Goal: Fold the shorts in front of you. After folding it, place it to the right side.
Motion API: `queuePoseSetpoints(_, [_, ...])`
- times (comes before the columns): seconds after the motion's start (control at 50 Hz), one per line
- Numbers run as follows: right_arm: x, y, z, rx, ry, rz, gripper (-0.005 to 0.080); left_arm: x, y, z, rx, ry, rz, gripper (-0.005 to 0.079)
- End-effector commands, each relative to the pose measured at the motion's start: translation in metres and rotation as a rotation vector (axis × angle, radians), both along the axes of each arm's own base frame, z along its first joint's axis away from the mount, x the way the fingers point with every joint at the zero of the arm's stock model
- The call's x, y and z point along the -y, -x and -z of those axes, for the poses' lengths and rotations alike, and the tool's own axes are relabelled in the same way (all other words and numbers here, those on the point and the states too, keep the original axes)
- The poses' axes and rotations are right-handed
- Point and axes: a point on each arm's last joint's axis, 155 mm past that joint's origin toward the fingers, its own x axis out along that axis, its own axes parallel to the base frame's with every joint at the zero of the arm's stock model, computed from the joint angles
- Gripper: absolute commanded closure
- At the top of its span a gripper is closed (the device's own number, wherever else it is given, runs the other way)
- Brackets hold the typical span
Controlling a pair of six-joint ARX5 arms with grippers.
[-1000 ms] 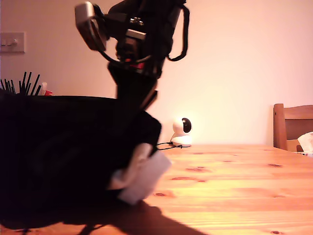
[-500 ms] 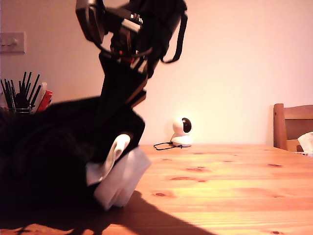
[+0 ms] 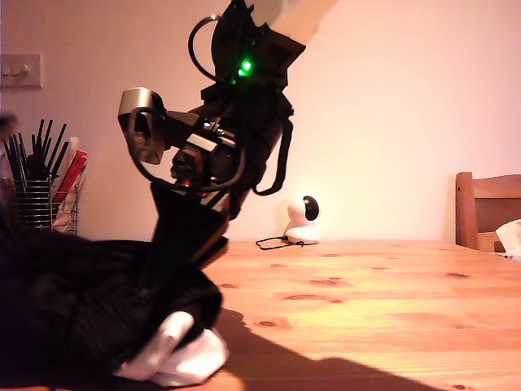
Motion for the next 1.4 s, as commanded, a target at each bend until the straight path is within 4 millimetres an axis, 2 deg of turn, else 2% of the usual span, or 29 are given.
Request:
queuePoseSetpoints(0.0, [0.015, 0.010, 0.011, -0.054, 0.061, 0.002, 0.0765, -0.029, -0.020, 0.006, 0.036, -0.077, -0.076, 0.0763])
queuePoseSetpoints(0.18, [0.010, 0.003, 0.012, -0.041, 0.056, 0.034, 0.0764, -0.036, -0.032, 0.025, 0.030, -0.109, -0.100, 0.0763])
queuePoseSetpoints(0.24, [0.007, 0.001, 0.013, -0.042, 0.059, 0.059, 0.0726, -0.038, -0.030, 0.034, 0.006, -0.121, -0.104, 0.0763])
queuePoseSetpoints(0.36, [0.011, -0.008, 0.018, -0.022, 0.110, 0.117, 0.0481, -0.040, -0.028, 0.045, -0.026, -0.126, -0.106, 0.0763])
queuePoseSetpoints(0.44, [0.011, -0.013, 0.017, -0.017, 0.128, 0.160, 0.0377, -0.041, -0.030, 0.047, -0.021, -0.130, -0.108, 0.0763])
queuePoseSetpoints(0.58, [0.006, -0.019, 0.001, 0.015, 0.103, 0.179, 0.0376, -0.045, -0.032, 0.047, -0.016, -0.149, -0.117, 0.0763])
queuePoseSetpoints(0.74, [-0.003, -0.029, -0.031, 0.054, 0.052, 0.213, 0.0376, -0.046, -0.032, 0.048, -0.016, -0.161, -0.120, 0.0763])
queuePoseSetpoints(0.84, [-0.007, -0.033, -0.041, 0.070, 0.031, 0.219, 0.0376, -0.046, -0.031, 0.048, -0.019, -0.158, -0.122, 0.0762])
queuePoseSetpoints(1.0, [-0.009, -0.032, -0.044, 0.062, 0.029, 0.223, 0.0376, -0.030, -0.032, 0.036, -0.028, -0.059, -0.100, 0.0742])
queuePoseSetpoints(1.08, [-0.009, -0.032, -0.043, 0.062, 0.030, 0.224, 0.0376, -0.023, -0.037, 0.025, -0.024, -0.017, -0.088, 0.0683])
queuePoseSetpoints(1.22, [-0.007, -0.030, -0.043, 0.056, 0.037, 0.224, 0.0376, -0.016, -0.041, 0.006, -0.045, 0.035, -0.068, 0.0531])
queuePoseSetpoints(1.28, [-0.007, -0.030, -0.043, 0.054, 0.040, 0.224, 0.0376, -0.011, -0.042, -0.004, -0.054, 0.067, -0.055, 0.0503])
queuePoseSetpoints(1.38, [-0.007, -0.029, -0.043, 0.053, 0.039, 0.223, 0.0376, -0.006, -0.047, -0.020, -0.051, 0.102, -0.040, 0.0502])
